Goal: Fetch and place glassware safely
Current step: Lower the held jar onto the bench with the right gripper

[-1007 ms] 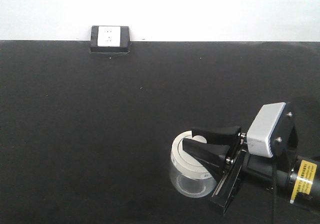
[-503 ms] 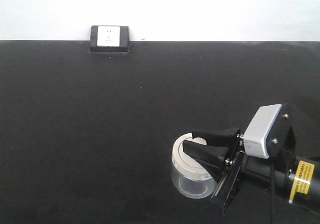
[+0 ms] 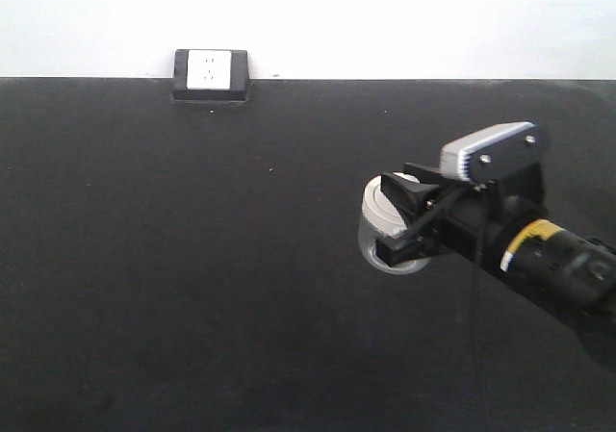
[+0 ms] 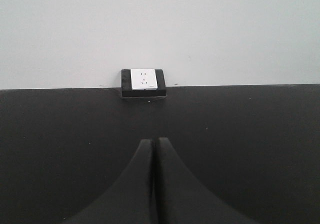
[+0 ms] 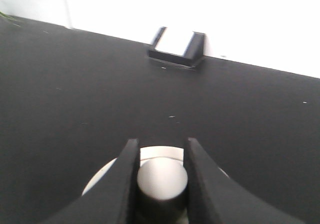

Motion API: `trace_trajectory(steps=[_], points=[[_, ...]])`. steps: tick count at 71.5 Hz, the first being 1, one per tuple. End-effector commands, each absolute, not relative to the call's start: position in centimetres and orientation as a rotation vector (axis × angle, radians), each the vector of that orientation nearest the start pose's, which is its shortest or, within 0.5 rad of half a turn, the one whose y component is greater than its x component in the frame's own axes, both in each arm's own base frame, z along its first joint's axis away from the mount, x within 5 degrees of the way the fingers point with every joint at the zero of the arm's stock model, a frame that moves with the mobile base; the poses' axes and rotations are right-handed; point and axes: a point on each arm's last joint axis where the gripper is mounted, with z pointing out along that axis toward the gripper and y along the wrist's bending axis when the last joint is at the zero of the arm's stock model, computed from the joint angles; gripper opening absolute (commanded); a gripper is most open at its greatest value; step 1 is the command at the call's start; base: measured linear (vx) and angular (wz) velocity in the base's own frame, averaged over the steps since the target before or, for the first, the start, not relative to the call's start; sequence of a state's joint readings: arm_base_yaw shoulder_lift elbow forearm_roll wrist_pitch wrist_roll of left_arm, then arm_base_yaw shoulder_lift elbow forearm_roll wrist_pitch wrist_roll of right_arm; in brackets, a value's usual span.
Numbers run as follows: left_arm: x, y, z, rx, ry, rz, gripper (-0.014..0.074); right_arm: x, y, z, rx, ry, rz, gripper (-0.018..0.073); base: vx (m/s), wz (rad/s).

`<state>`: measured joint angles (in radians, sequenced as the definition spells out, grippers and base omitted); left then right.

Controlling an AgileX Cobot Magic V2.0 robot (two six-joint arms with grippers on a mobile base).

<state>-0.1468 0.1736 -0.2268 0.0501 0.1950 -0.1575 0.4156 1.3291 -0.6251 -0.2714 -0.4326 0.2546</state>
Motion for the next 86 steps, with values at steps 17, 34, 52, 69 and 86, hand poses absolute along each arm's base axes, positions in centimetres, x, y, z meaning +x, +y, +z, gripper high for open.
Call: trace_trajectory(steps=[17, 34, 52, 69, 86], points=[[6.4, -0.9, 27.7, 0.025, 1.540, -0.211, -0.0007, 29.4, 13.2, 25.1, -0.261, 1.420, 0.440, 0.0010, 0.00, 0.00], [6.4, -0.9, 27.7, 0.025, 1.540, -0.211, -0.0007, 31.0, 13.9, 20.6, -0.259, 1.470, 0.438, 0.0016, 0.00, 0.00], [6.4, -0.9, 27.7, 0.025, 1.540, -0.211, -0.0007, 31.7, 14.3, 17.6, -0.298, 1.552, 0.409, 0.0028, 0.00, 0.00], [6.4, -0.9, 27.7, 0.025, 1.540, -0.211, -0.0007, 31.4, 14.9, 16.7, -0.399, 1.571, 0.431, 0.0091, 0.00, 0.00], [6.4, -0.9, 27.7, 0.025, 1.540, -0.211, -0.0007, 31.1, 15.3, 15.9, -0.487, 1.633, 0.432, 0.0248, 0.00, 0.00]])
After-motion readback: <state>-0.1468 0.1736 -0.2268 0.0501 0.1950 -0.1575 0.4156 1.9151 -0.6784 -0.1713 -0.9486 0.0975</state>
